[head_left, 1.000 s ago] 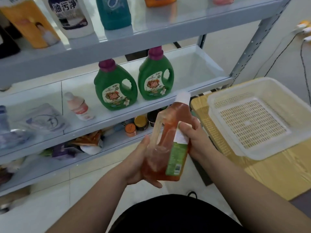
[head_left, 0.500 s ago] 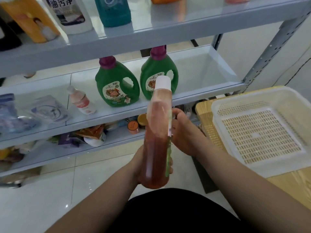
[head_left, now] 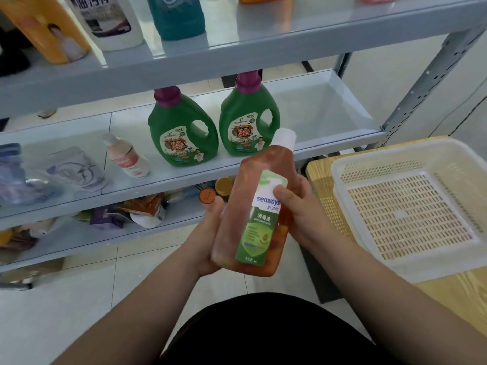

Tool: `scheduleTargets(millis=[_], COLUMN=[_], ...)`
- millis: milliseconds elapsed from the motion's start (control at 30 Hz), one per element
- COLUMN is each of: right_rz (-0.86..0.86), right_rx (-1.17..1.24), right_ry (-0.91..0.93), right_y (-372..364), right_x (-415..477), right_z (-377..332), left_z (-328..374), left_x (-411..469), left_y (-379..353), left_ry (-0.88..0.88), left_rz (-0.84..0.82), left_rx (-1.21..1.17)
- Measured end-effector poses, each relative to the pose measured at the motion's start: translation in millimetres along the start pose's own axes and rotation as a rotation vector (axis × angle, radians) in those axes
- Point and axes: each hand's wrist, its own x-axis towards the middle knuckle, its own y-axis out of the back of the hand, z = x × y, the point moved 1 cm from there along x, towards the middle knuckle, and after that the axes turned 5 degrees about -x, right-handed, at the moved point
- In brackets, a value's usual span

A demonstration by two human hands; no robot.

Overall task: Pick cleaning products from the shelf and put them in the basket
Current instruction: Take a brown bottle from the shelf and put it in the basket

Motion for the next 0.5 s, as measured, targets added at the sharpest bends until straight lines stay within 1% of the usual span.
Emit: scheduleTargets(millis=[100, 133, 167, 233, 300, 400, 433, 500], right_rz=[-0.006, -0.004, -0.003, -0.001, 0.044, 0.181, 0.193, 0.189], right_rx=[-0.168, -0.244, -0.323, -0.491, -0.703, -0.991, -1.109, -1.449], right_ry=[0.105, 0.137, 0.162, 0.202, 0.263, 0.384, 0.379, 0.305], right_y=[0.3, -2.0, -4.4, -11.6, -17.7, -22.5, -23.1, -26.9], right_x=[-11.3, -15.8, -20.6, -29.4, -33.3, -31.8, -29.3, -23.4], right_z=[-5.9, -6.9, -7.4, -13.9, -29.0, -57.6, -64.4, -71.0], left_z=[7.9, 7.8, 5.4, 0.8, -3.0, -1.8, -1.3, -0.4], left_x=[-5.2, -6.2, -7.3, -12.4, -18.1, -31.1, -34.3, -39.0], left_y=[0.0, 0.7, 2.3, 7.2, 12.5, 16.6, 18.0, 22.3], left_ry=[-0.180, -0.235, -0.276, -0.295, -0.323, -0.370, -0.390, -0.431], left_rz=[0.063, 0.089, 0.115, 0.204, 0.299, 0.379, 0.383, 0.396], left_rx=[0.423, 0.530, 0.587, 0.609, 0.733, 1.116, 1.206, 1.314])
